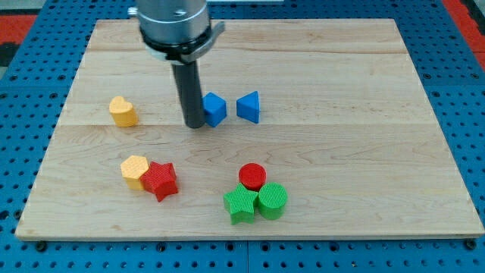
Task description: Move your arm towards the group of blocks
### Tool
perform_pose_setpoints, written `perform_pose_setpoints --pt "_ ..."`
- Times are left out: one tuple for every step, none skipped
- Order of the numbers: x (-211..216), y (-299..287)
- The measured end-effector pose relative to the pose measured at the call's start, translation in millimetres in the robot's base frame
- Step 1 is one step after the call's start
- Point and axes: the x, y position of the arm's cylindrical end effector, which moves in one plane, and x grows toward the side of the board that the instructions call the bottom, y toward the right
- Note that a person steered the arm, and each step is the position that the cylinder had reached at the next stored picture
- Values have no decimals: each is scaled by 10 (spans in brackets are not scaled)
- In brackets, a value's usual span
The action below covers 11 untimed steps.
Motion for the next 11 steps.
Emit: perform_pose_setpoints --pt "-12 -5" --pt "51 -436" --pt "192 -177" --pt "380 431" --pt "447 855" --pt "207 1033" --pt "198 1093" --pt "654 1667" --pt "1202 1767" --pt "1619 1495" --pt "1747 822"
